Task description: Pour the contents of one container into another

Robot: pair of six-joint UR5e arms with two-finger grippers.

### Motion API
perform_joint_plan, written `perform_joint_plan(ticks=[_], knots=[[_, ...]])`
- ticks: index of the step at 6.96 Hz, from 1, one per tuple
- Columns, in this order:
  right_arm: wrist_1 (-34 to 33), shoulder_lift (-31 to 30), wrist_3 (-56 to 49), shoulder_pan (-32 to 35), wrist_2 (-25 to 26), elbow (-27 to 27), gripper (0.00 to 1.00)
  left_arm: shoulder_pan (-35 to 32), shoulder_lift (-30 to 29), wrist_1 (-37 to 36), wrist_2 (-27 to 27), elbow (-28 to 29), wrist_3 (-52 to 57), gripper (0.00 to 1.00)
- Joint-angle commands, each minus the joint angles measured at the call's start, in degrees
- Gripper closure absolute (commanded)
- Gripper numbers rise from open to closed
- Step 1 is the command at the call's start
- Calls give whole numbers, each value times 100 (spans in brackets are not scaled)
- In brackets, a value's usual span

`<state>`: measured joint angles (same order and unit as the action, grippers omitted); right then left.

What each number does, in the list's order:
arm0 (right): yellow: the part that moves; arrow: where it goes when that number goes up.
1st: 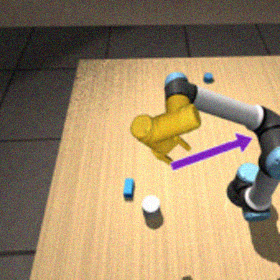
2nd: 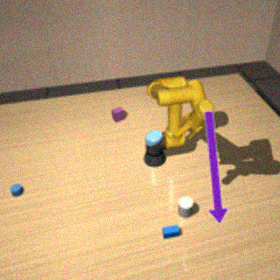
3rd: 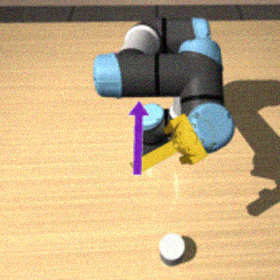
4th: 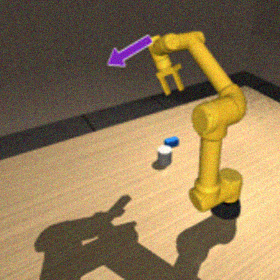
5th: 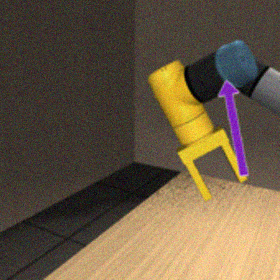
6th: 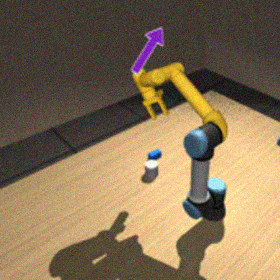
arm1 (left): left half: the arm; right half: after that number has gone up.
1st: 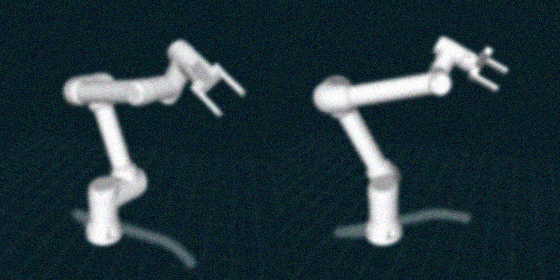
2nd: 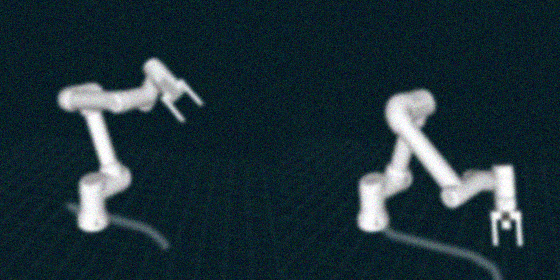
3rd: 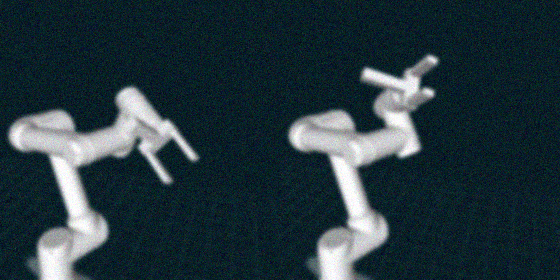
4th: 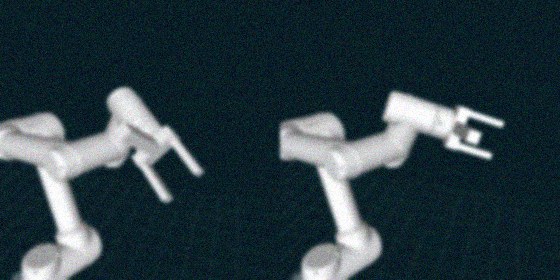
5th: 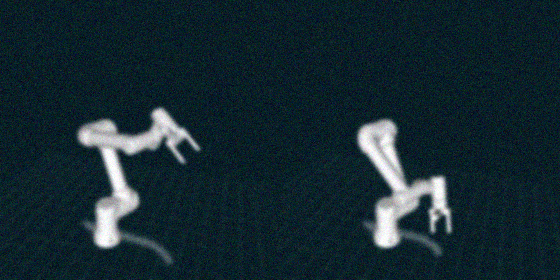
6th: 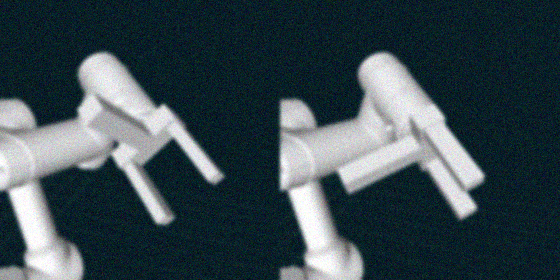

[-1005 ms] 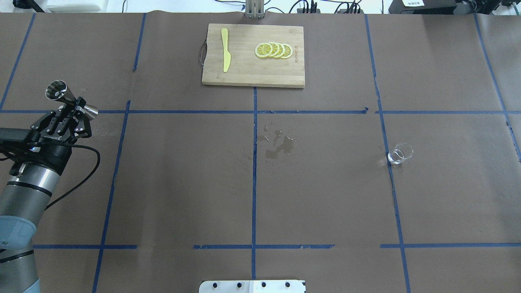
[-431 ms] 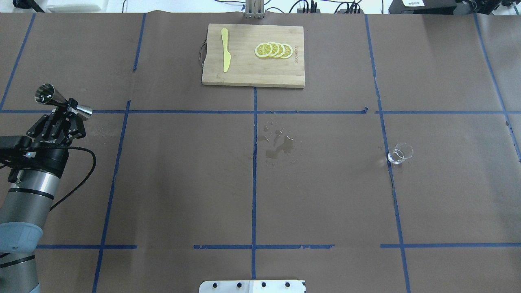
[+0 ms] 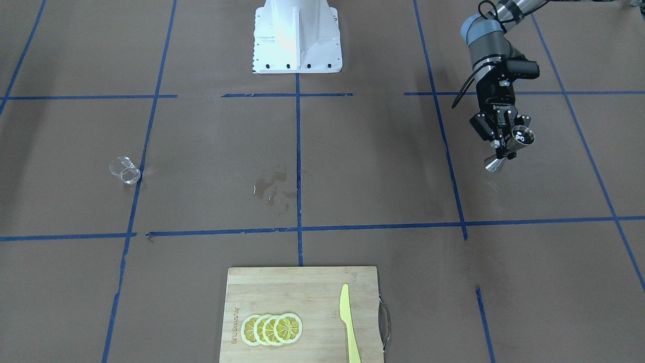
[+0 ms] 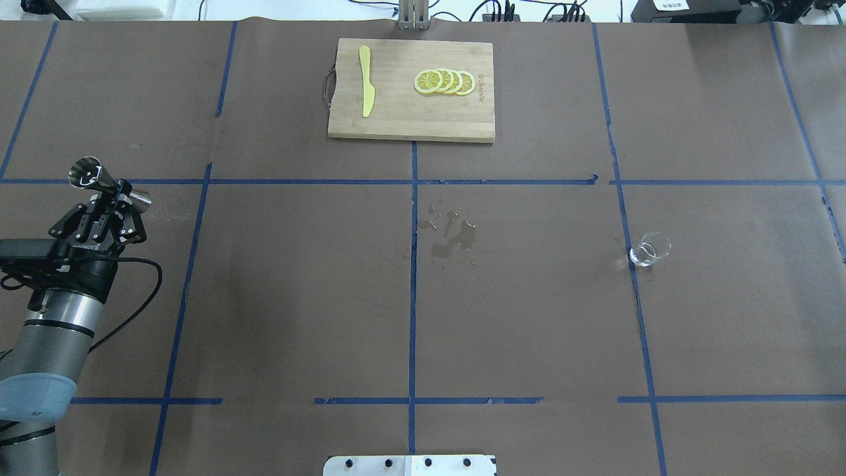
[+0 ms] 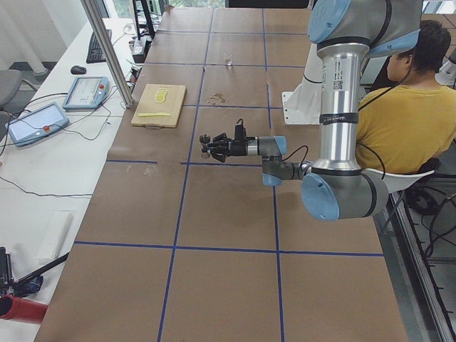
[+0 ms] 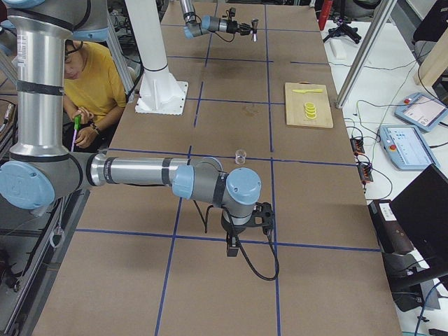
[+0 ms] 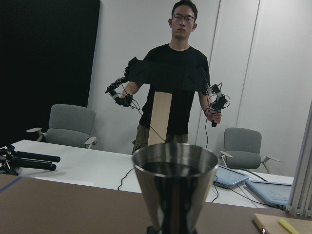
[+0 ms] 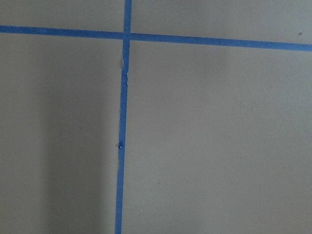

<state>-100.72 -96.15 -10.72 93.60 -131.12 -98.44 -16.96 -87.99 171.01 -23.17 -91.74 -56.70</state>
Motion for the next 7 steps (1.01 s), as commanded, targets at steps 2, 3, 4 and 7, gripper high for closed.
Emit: perform_joint_plan(ticks=[2, 3, 4, 7], knots=[[0, -9, 0, 0, 7, 9, 0, 341, 10, 55, -21, 42, 248, 100], [0, -18, 0, 0, 7, 9, 0, 455, 10, 56, -21, 85, 4, 100], [0, -18, 0, 0, 7, 17, 0, 509, 10, 64, -21, 208, -42, 100], [0, -26, 0, 0, 16, 18, 0, 614, 1, 64, 5, 489, -130, 100]])
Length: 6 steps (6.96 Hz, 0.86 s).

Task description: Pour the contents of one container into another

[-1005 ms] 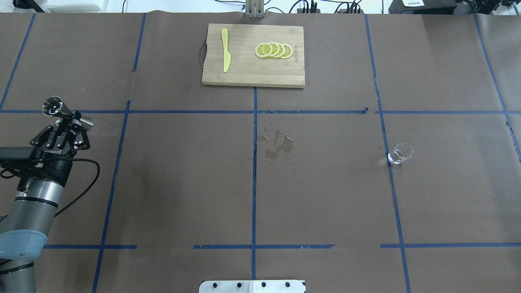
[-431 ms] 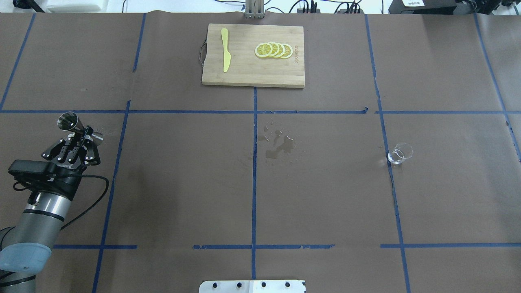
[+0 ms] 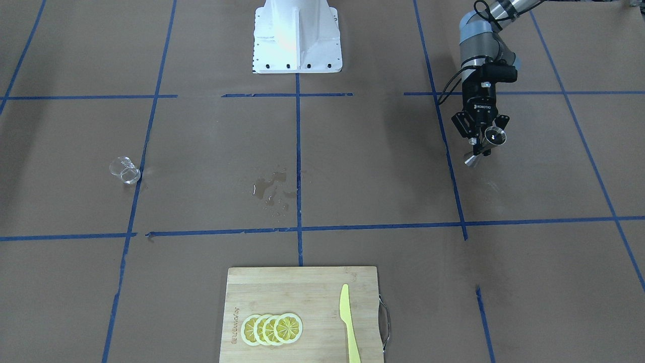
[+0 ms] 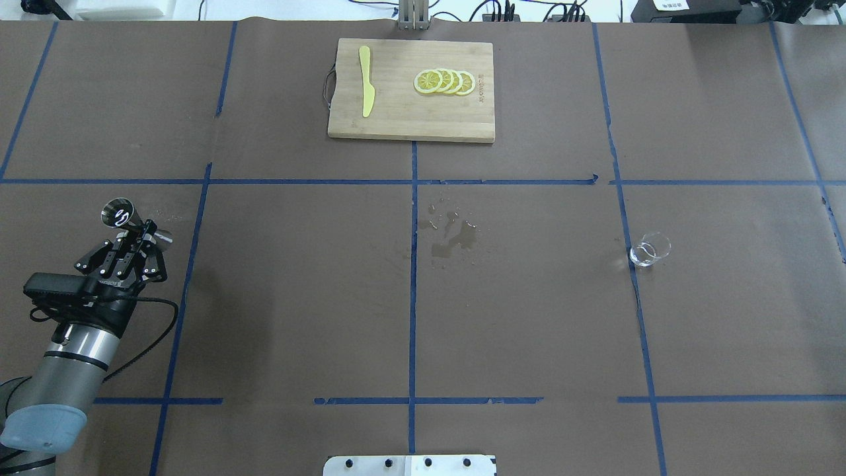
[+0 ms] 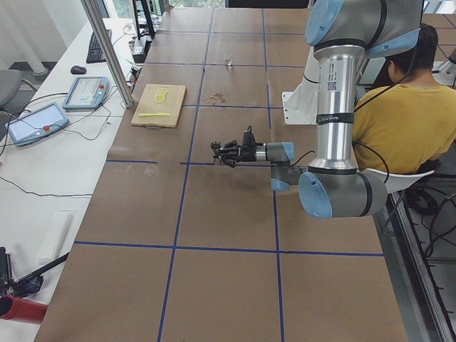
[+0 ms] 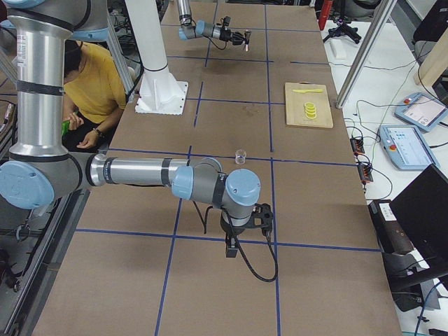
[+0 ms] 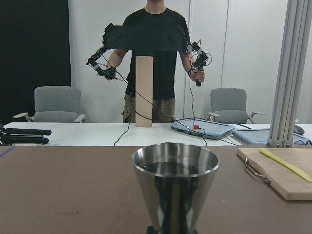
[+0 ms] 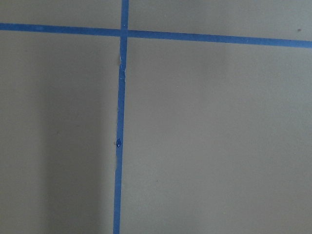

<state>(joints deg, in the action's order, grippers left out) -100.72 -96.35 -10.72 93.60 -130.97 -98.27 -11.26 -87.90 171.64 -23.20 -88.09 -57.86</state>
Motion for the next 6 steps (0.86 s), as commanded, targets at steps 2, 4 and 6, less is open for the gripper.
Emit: perform_joint_plan(ticks=[2, 4, 6], knots=[[0, -6, -9, 0, 10, 1, 0, 185, -7, 1, 9, 240, -15, 100], [0, -6, -9, 0, 10, 1, 0, 361, 1, 1, 9, 249, -6, 100], [0, -6, -9, 0, 19, 1, 0, 432, -7, 1, 9, 318, -6, 100]])
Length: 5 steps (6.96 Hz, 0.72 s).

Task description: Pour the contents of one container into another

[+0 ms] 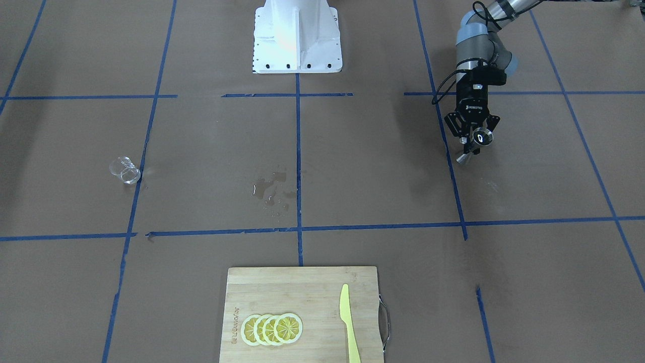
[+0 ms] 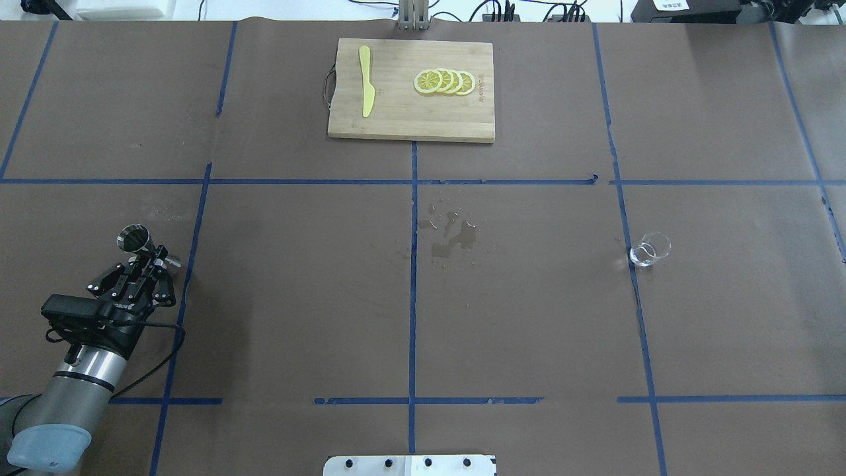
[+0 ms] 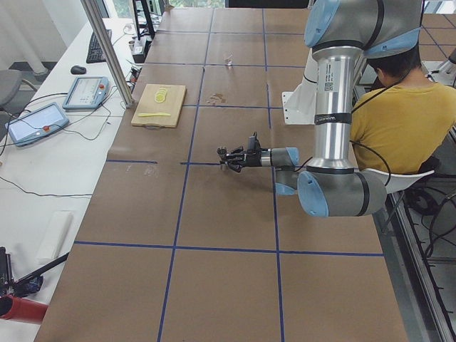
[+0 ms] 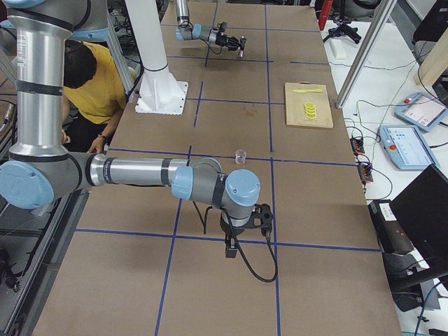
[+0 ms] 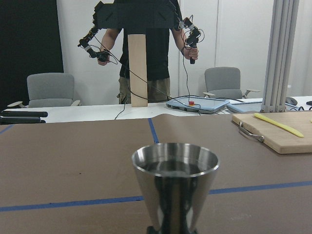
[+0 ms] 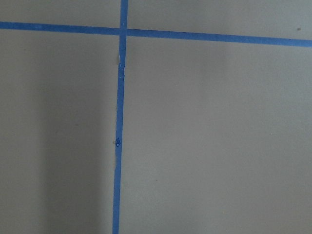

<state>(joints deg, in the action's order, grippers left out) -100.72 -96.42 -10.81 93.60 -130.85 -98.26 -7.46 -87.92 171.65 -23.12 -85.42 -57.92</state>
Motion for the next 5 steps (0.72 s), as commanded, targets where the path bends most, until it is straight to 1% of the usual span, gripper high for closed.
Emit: perform_joint_plan(ticks=[1, 2, 4, 5], knots=[[0, 0, 0, 0, -2, 0, 0, 78, -6, 9, -9, 52, 0, 100], [0, 0, 0, 0, 7, 9, 0, 139, -6, 17, -9, 52, 0, 95], [0, 0, 0, 0, 7, 18, 0, 175, 3, 26, -18, 43, 0, 94], [0, 9, 0, 0, 7, 18, 0, 175, 3, 26, -18, 43, 0, 89]])
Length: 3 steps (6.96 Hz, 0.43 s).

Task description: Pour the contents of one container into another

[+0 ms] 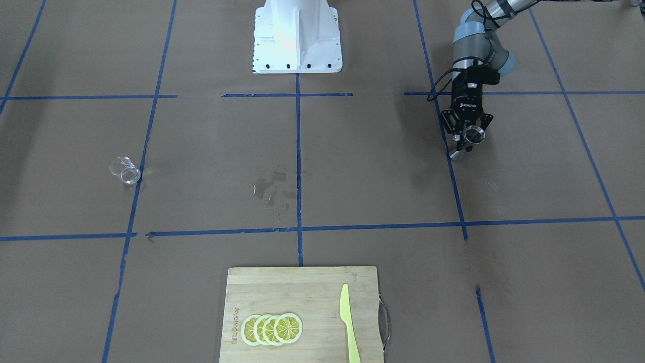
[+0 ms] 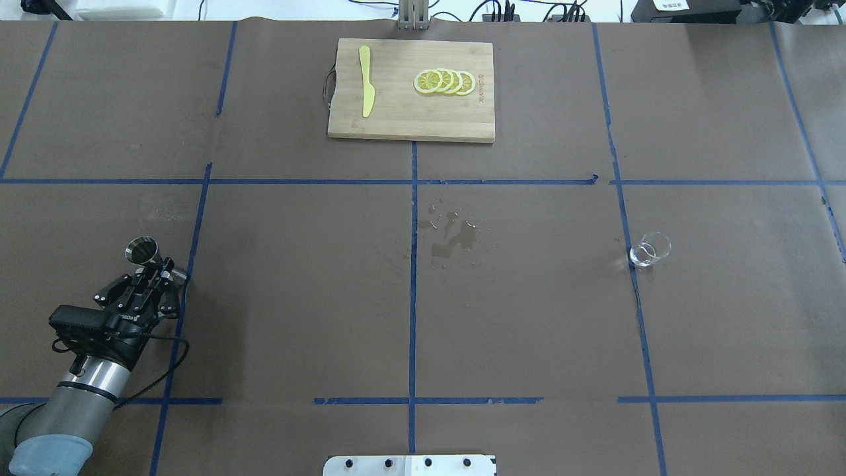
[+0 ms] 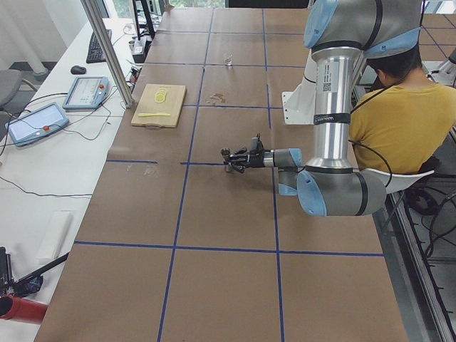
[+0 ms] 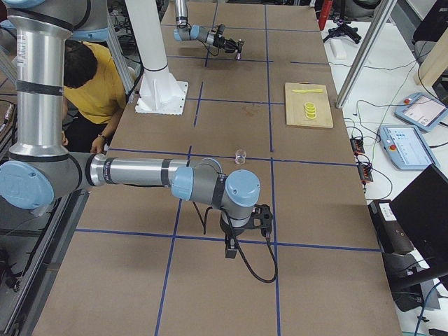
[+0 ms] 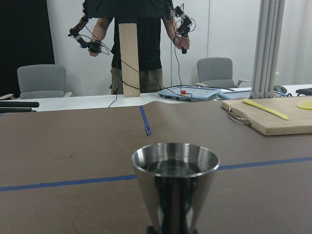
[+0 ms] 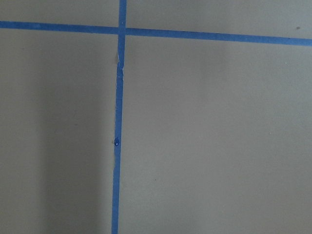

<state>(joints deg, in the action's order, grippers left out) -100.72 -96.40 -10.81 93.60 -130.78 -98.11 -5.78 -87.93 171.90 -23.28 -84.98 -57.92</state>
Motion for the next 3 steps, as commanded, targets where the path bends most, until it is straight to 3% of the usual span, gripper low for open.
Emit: perform_joint_plan(ticks=[1, 3], knots=[[0, 7, 0, 0, 0, 2, 0, 7, 4, 2, -1, -1, -9, 86], [0, 7, 0, 0, 0, 2, 0, 7, 4, 10, -1, -1, -9, 84]])
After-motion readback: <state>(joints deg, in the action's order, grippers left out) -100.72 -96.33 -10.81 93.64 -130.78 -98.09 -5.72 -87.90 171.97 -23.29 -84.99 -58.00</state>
